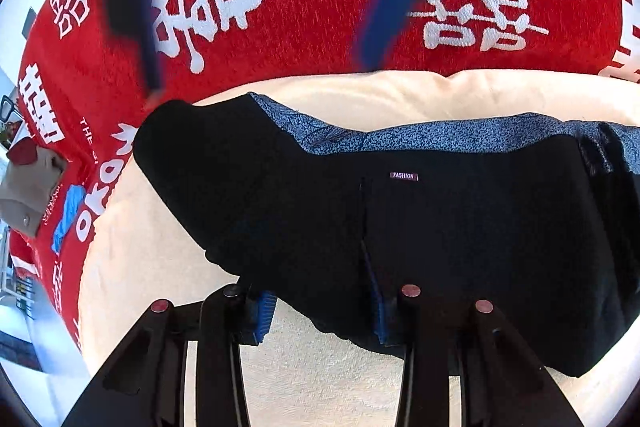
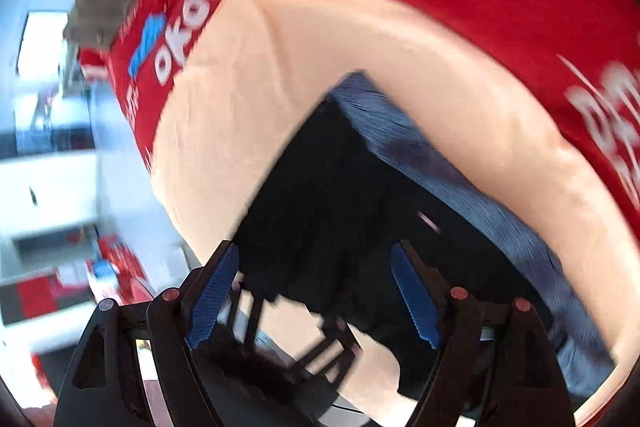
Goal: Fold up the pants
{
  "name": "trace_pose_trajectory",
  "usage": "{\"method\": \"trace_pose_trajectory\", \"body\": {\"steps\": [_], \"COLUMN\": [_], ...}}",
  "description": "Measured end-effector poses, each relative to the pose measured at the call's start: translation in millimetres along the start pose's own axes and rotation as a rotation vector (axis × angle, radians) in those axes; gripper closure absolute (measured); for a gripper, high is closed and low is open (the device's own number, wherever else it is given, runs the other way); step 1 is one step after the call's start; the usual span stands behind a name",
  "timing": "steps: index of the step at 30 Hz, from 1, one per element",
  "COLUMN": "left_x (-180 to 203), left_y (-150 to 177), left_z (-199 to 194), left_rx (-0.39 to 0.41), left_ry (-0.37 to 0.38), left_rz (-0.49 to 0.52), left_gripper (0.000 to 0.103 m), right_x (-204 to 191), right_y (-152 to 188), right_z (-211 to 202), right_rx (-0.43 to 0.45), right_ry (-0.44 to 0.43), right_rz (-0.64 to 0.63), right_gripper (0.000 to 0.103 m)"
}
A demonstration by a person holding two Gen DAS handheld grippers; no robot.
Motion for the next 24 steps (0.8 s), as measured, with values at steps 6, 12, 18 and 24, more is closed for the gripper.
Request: {"method": "trace_pose_trajectory", "body": {"steps": [6, 12, 18, 24], "left_x": [0, 0, 10, 27], "left_y": [3, 3, -7, -32], "left_z": [-2, 0, -19, -58], "left_rx": [0.008, -0.010, 0.035, 0.086], "left_ry": [-0.003, 0.009, 0.058, 0.136], "left_rz": [0.001, -0.013, 0.010, -0.003], "left_gripper": [0.063, 0.063, 0.063, 0.063], "right_x": [-29, -23, -9, 17], "right_y": [-30, -31, -12, 11], "right_z": [49, 82, 42, -13], "right_rx": [-0.184, -0.237, -0.081, 0.075], "right_ry": [0.090, 0.172, 0.088, -0.102], "right_rz": [-0.080, -0.134, -0.114, -0.029], "right_gripper": [0.021, 0.084, 0.086, 0.086]}}
Point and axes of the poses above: each gripper's, at about its wrist camera, not at the fingertips, and z roughly the way its jaws point, x to its right, y to its underside, the point moved 6 cm from there along z, roughly the way its jaws point
